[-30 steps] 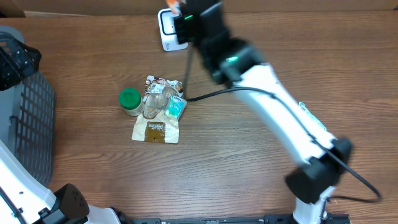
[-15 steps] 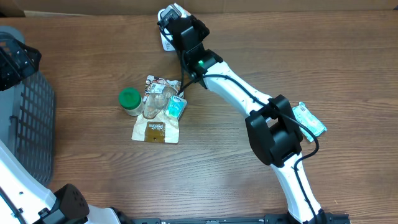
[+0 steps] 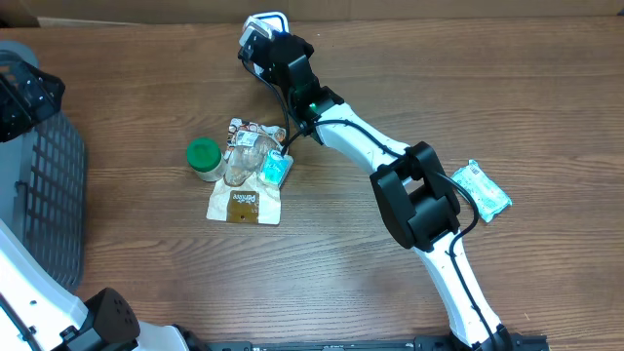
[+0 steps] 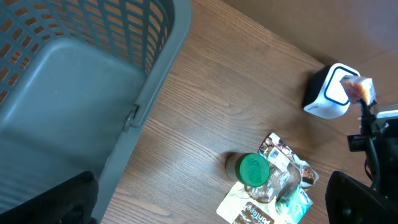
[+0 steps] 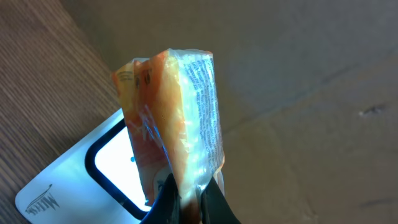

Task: Scan the item barcode
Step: 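Hold the orange box in front of the scanner, then carry the orange box right and release it beside the wipes pack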

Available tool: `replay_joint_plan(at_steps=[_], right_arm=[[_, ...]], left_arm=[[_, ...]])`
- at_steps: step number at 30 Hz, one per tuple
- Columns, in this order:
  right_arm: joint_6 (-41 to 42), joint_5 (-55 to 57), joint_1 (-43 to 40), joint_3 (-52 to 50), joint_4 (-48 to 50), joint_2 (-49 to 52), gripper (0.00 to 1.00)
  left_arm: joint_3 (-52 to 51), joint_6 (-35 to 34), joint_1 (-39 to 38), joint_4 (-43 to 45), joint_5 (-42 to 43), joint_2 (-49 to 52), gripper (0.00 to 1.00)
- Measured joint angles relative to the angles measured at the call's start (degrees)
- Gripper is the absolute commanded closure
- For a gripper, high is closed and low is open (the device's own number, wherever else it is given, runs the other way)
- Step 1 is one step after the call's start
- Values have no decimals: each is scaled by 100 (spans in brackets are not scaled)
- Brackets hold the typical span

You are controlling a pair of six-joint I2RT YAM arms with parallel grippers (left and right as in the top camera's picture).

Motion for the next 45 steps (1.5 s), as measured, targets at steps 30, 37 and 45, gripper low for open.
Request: replay_joint_plan(at_steps=[30, 37, 45], right_arm=[[2020, -455, -153, -20, -1921, -719, 96], [3982, -1880, -850, -20, -3318, -2256, 96], [5615, -3552, -1906, 46, -5810, -3569, 96]], left_arm=[[0, 0, 0, 0, -2, 0, 0], [0, 0, 0, 0, 0, 0, 0], [0, 0, 0, 0, 0, 0, 0]])
